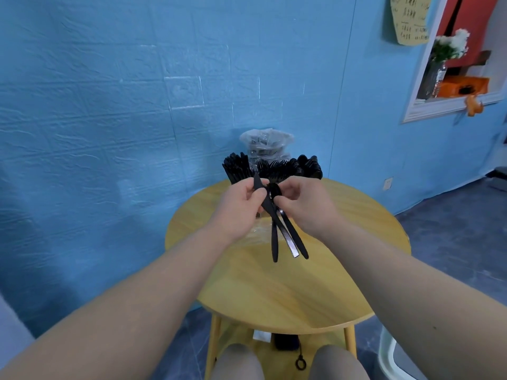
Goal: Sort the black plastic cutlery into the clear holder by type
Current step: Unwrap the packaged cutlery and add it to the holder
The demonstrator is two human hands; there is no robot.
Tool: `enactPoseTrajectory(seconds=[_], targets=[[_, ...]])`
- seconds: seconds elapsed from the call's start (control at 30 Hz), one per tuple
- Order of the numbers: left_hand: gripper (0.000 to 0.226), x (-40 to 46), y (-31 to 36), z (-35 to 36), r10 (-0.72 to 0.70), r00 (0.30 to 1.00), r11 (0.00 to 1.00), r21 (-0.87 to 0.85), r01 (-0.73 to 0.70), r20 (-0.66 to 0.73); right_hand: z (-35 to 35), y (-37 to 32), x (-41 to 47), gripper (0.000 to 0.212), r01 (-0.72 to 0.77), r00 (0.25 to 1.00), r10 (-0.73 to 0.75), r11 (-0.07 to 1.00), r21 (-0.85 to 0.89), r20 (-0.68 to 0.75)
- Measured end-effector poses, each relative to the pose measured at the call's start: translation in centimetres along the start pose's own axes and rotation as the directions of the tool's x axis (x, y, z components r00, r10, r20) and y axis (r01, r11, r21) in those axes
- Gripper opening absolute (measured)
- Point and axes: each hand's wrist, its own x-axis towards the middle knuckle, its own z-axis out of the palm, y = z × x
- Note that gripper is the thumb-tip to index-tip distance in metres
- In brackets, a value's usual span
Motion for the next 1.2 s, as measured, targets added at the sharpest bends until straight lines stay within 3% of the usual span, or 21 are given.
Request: enactPoseTrajectory(seconds=[0.17, 0.3, 0.37, 0.6, 0.83, 1.0, 1.07, 1.2], targets=[[0.018, 3.2, 2.5, -2.5, 0.102, 0.975, 0.993, 0.084, -0.087, -0.196, -1.4, -0.2, 1.5, 0.012, -0.002, 0.986, -0.014, 0.996, -0.094, -0.163], [0.011, 7.3, 4.0, -5.1, 0.258, 0.89, 0.957, 0.226, -0.182, -0.377, -2.8, 0.8, 3.1, 0.01, -0.074, 0.957, 0.04, 0.991, -0.107, -0.288], [0.01, 9.0, 4.6, -5.9, 0.323, 0.862, 0.925, 0.325, -0.199, -0.392, -3.2, 1.1, 4.1, 0.008, -0.091, 0.951, 0.053, 0.99, -0.112, -0.305], [0.019, 12.8, 3.0, -5.5, 0.392, 0.896, 0.726, 0.668, -0.161, -0.21, -3.3, 2.5, 6.9, 0.01, -0.111, 0.958, 0.076, 0.987, -0.113, -0.275], [0.033, 14.1, -1.6, -3.9, 0.244, 0.97, 0.553, 0.825, -0.119, -0.024, -2.9, 4.1, 8.6, 0.011, -0.124, 0.97, 0.095, 0.985, -0.117, -0.224], [0.033, 14.1, -3.7, -2.7, 0.149, 0.977, 0.443, 0.873, -0.202, 0.151, -2.9, 4.4, 9.2, 0.014, -0.101, 0.981, 0.079, 0.988, -0.116, -0.174], [0.033, 14.3, -3.5, -2.2, 0.19, 0.969, 0.456, 0.86, -0.229, 0.157, -3.0, 4.6, 9.5, 0.013, -0.099, 0.985, 0.082, 0.989, -0.108, -0.152], [0.033, 14.3, -1.1, 0.1, 0.318, 0.918, 0.604, 0.696, -0.388, 0.236, -3.1, 4.5, 10.0, 0.014, -0.095, 0.99, 0.09, 0.995, -0.038, -0.107]])
